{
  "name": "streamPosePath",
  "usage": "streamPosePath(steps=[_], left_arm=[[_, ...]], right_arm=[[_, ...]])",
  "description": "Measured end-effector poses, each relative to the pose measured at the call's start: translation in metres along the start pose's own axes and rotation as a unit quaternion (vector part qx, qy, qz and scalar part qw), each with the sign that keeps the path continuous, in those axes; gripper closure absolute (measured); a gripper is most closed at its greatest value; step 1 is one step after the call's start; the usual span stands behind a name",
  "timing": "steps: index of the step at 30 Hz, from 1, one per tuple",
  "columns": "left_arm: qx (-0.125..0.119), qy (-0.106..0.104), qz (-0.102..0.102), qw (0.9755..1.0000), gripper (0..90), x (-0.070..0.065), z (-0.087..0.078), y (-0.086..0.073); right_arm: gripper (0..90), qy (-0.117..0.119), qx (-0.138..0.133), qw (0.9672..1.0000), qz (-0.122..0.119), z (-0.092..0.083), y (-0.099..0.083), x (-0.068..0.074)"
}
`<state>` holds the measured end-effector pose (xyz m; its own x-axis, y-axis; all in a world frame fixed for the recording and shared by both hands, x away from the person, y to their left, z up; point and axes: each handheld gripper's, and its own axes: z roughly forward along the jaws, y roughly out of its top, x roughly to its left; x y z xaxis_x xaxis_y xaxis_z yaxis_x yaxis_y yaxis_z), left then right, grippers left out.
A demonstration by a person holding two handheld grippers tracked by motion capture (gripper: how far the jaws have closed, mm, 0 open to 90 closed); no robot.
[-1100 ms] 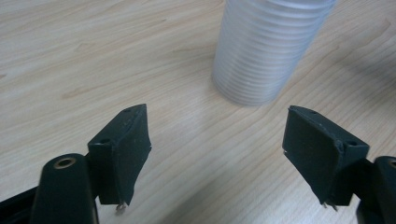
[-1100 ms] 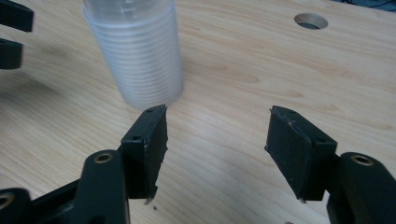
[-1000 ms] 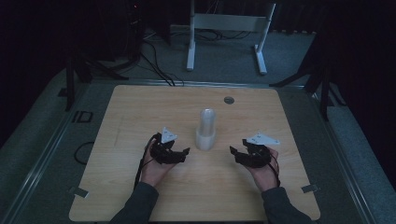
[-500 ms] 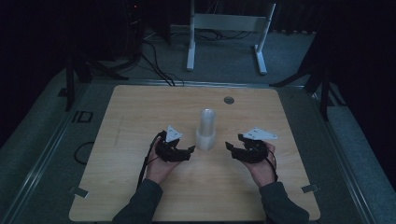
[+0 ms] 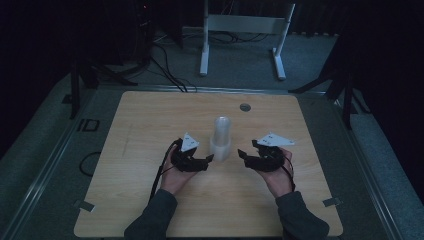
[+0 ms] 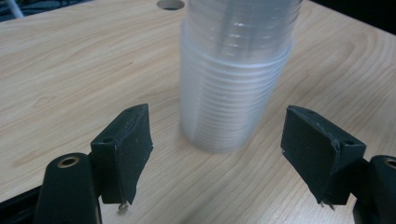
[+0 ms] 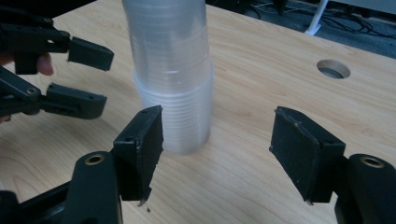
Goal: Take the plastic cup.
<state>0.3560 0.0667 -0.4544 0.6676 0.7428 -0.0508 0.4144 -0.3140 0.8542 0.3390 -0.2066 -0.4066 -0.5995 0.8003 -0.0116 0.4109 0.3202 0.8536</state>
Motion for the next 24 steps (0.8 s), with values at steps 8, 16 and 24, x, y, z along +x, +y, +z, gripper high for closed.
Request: streamPosePath(steps=[8,16,24], left_arm=[[-0.004,-0.002,0.002,1.0000,21.3,-0.003,0.009,0.003],[-0.007,-0.002,-0.002,1.0000,18.2,-0.005,0.019,0.009],[-0.018,-0.001,-0.005,0.9998,14.7,-0.007,0.026,0.018]], right_arm=[[32.8,0.004,-0.003,1.0000,-0.005,0.002,0.006,0.003],[31.8,0.008,-0.001,0.9999,-0.008,0.005,0.010,0.006],[31.4,0.011,-0.004,0.9999,-0.008,0.008,0.014,0.008]])
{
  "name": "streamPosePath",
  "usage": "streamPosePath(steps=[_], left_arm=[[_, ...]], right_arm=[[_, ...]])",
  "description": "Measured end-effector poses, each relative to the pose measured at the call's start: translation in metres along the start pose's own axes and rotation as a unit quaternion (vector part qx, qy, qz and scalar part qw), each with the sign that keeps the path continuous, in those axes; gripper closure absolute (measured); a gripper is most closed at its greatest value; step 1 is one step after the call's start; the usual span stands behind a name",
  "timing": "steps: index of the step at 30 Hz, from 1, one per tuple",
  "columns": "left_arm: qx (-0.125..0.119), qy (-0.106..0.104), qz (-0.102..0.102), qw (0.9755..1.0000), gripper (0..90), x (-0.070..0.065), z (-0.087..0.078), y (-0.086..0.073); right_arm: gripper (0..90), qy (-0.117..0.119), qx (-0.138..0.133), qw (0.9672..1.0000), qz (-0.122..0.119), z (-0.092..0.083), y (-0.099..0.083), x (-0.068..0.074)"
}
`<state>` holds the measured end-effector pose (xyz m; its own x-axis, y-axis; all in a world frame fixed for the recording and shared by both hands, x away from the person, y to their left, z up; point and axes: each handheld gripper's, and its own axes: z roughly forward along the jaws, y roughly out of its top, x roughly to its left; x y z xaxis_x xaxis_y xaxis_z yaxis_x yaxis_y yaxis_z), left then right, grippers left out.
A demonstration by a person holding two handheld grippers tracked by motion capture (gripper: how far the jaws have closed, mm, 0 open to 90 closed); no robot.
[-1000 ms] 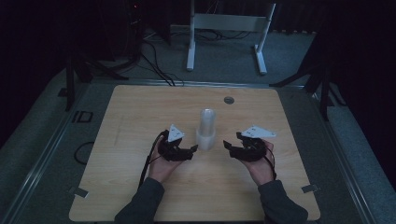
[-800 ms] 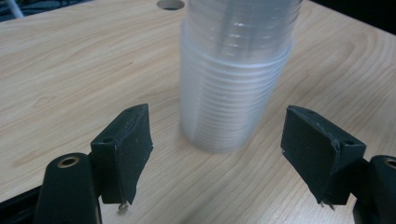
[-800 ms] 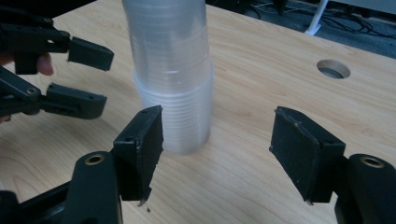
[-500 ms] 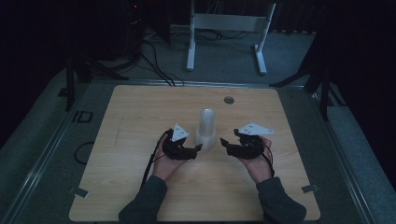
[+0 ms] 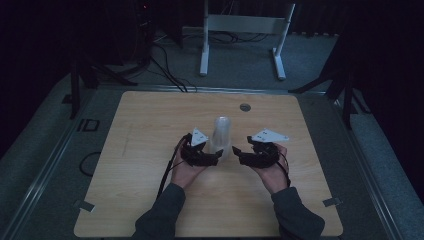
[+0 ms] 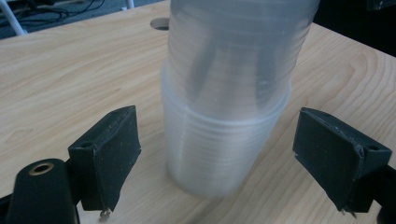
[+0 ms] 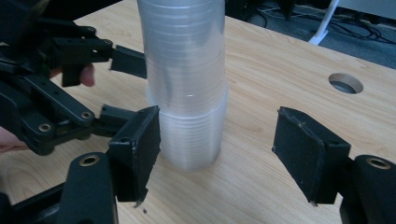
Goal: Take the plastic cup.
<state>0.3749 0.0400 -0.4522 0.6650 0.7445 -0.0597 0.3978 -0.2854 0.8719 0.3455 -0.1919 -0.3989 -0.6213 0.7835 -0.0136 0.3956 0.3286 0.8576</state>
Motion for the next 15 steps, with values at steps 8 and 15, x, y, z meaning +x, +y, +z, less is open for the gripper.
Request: streamPosePath(steps=[8,15], left_arm=[[0.001,0.007,0.011,0.9999,14.7,-0.004,0.013,-0.001],[-0.003,0.005,0.013,0.9999,15.0,-0.005,0.017,0.000]], right_arm=[[30.5,0.004,-0.005,1.0000,0.002,0.004,0.005,0.002],[30.3,0.010,-0.008,0.9999,0.002,0.008,0.010,0.004]])
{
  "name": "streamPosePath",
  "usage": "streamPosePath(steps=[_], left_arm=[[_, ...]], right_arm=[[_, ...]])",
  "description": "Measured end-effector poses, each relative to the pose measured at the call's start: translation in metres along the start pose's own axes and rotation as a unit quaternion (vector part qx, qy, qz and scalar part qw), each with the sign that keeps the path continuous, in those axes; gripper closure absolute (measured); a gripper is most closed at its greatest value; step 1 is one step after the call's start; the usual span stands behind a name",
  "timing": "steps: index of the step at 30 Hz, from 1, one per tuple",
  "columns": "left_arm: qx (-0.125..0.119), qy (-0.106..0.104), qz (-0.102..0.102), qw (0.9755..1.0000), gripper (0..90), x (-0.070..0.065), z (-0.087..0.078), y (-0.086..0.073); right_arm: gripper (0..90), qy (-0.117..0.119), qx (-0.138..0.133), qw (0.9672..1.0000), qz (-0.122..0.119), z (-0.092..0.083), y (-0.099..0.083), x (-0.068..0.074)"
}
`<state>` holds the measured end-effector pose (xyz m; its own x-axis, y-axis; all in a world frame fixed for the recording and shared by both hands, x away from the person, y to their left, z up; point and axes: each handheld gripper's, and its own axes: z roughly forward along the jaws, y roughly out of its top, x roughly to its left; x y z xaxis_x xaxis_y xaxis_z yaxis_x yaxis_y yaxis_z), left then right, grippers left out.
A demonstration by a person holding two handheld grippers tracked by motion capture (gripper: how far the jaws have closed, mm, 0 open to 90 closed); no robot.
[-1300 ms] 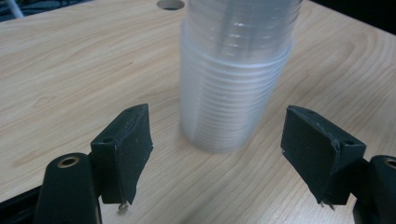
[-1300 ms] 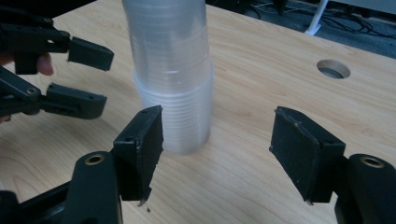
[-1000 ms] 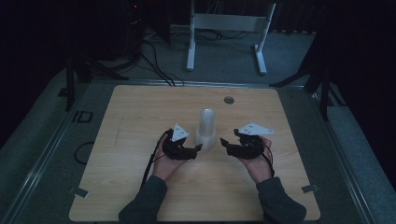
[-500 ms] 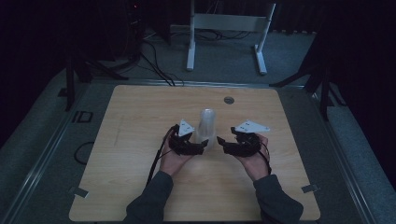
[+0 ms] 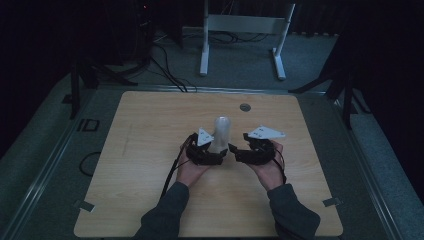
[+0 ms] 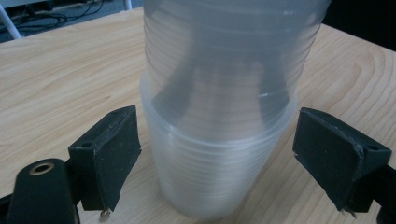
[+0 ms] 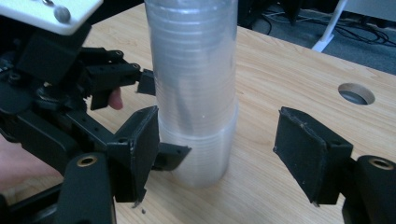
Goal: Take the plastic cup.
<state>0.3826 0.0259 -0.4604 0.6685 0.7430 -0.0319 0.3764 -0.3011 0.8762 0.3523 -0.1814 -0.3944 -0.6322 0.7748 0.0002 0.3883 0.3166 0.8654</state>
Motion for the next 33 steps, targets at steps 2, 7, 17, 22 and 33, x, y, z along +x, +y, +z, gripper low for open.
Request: streamPosePath(steps=[2,7,17,22,33], left_arm=[[0.001,-0.006,-0.008,0.9999,14.9,0.002,0.002,0.001],[0.000,-0.002,-0.012,0.9999,15.0,0.003,0.006,0.001],[-0.009,-0.002,-0.010,0.9999,20.0,0.002,0.008,0.000],[-0.014,-0.001,-0.008,0.9999,20.2,0.001,0.008,-0.001],[-0.023,0.004,-0.004,0.9997,20.3,0.000,0.008,-0.004]], right_arm=[[30.3,0.002,-0.002,1.0000,-0.001,0.002,0.002,0.001],[30.3,0.004,-0.003,1.0000,0.000,0.005,0.006,0.003],[30.7,0.004,-0.011,0.9999,0.003,0.008,0.014,0.001],[32.0,0.002,-0.013,0.9999,0.004,0.009,0.015,0.000],[34.7,0.005,-0.023,0.9997,0.001,0.012,0.025,0.001]])
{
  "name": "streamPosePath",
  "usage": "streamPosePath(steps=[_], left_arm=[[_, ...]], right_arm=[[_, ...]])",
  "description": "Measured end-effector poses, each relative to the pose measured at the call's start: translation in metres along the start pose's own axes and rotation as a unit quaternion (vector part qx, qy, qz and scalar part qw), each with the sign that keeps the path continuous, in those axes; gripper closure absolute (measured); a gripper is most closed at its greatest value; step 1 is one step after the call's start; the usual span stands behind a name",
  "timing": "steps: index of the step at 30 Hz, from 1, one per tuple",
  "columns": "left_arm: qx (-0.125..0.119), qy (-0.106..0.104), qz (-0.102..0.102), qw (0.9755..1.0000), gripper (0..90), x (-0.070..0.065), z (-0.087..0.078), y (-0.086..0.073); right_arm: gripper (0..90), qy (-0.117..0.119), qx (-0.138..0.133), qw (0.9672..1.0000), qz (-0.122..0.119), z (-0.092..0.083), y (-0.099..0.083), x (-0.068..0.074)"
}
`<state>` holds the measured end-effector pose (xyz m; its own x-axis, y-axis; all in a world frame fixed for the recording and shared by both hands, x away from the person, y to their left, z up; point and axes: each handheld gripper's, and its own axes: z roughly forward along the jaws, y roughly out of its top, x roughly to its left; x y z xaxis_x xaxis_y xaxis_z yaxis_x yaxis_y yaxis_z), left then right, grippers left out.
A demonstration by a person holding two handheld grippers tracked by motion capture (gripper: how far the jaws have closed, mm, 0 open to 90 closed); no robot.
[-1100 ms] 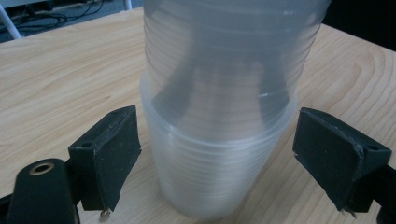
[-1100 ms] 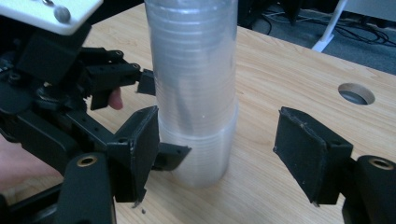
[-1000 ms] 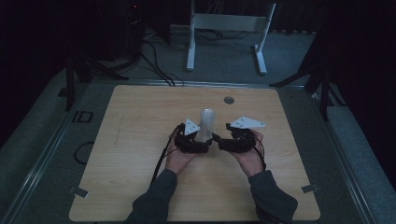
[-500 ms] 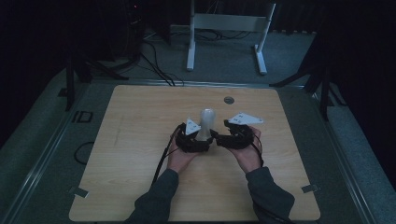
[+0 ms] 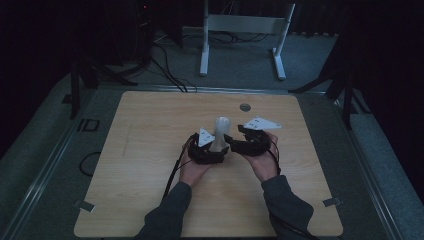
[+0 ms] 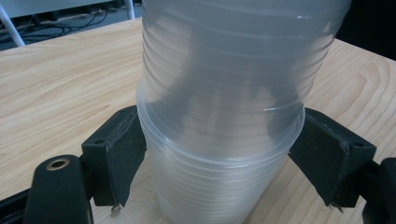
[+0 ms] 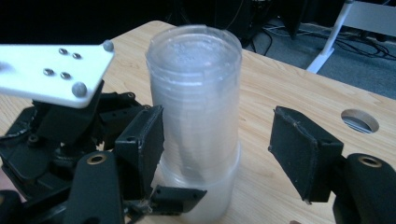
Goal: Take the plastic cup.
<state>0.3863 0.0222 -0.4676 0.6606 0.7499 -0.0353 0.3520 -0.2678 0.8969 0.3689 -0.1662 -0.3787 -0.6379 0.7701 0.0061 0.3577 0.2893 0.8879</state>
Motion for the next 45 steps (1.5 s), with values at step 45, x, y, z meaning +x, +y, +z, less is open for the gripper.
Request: streamPosePath(steps=[45], left_arm=[[-0.013,0.006,0.006,0.9999,20.7,-0.001,0.000,-0.003]], right_arm=[[36.9,0.025,-0.014,0.9994,0.018,0.030,0.023,0.005]])
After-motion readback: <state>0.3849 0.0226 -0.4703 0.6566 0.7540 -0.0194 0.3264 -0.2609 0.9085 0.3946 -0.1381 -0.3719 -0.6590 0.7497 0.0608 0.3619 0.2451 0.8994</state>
